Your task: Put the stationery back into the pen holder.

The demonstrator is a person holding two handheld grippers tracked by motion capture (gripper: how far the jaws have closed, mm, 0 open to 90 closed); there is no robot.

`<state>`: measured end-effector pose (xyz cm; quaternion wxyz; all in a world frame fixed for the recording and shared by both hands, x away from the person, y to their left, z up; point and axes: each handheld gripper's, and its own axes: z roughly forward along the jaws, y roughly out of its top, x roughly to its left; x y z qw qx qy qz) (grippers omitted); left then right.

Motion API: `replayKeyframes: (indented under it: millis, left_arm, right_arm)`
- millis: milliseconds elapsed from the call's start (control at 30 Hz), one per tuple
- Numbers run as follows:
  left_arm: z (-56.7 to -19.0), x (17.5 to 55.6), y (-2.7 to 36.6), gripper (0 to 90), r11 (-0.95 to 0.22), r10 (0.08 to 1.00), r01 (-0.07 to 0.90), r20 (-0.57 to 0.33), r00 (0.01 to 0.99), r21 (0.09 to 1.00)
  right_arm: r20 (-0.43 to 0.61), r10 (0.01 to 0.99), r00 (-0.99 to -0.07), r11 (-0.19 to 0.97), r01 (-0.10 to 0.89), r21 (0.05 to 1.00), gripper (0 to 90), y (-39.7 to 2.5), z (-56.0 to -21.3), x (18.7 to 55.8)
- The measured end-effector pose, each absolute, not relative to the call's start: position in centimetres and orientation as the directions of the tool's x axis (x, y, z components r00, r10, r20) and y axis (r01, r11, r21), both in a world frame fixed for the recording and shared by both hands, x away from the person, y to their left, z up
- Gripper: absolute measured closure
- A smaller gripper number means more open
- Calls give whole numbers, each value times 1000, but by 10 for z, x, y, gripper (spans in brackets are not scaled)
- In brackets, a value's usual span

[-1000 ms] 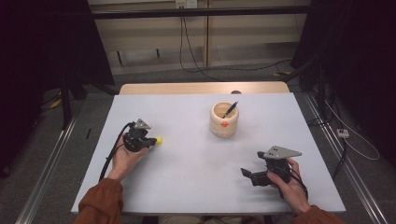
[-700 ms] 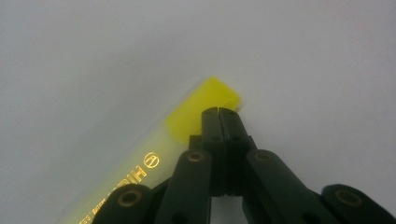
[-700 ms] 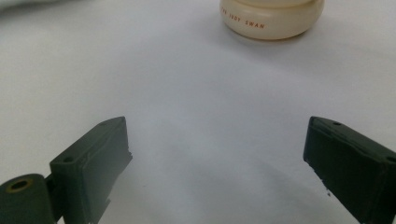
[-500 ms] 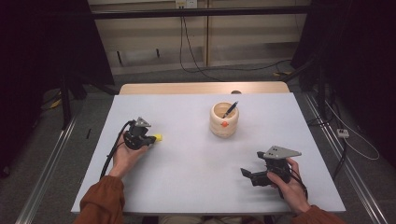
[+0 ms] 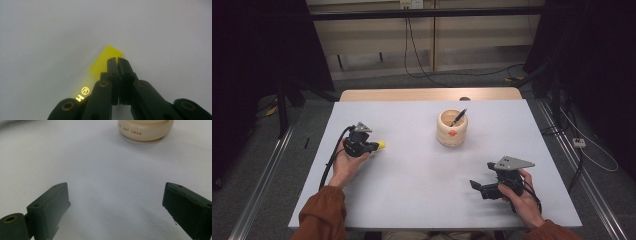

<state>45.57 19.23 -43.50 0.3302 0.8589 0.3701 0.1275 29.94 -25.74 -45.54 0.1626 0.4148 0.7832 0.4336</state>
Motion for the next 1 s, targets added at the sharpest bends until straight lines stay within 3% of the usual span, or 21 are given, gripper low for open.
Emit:
replayKeyframes:
  millis: [167, 300, 400, 467, 633, 767, 900, 1000]
  left_arm:
    - [-422, 454, 201, 829, -470, 721, 546, -55, 691, 694]
    - [-412, 455, 207, 699, -438, 728, 533, -61, 683, 724]
    - [-406, 454, 209, 541, -430, 733, 528, -59, 678, 732]
    - [-405, 455, 211, 363, -414, 743, 534, -65, 666, 738]
    - [-402, 458, 215, 116, -396, 748, 555, -94, 657, 732]
    - [-400, 462, 218, 73, -418, 750, 580, -94, 654, 699]
    - [-400, 466, 221, 91, -435, 747, 592, -95, 658, 679]
    - [-406, 469, 219, 112, -514, 733, 585, -33, 679, 627]
  right_arm:
    - [105, 792, -602, 279, 509, 814, 70, -257, -455, 299]
    - [105, 791, -602, 280, 509, 814, 69, -257, -456, 300]
    - [105, 791, -602, 279, 509, 814, 69, -257, -455, 299]
    - [104, 791, -603, 280, 509, 814, 69, -257, -455, 299]
    - [103, 792, -602, 281, 508, 814, 69, -257, -455, 299]
    - [103, 791, -602, 281, 508, 814, 69, -257, -455, 299]
    - [103, 792, -602, 280, 508, 814, 69, -257, -455, 299]
    - [103, 791, -603, 282, 509, 813, 69, -257, -455, 299]
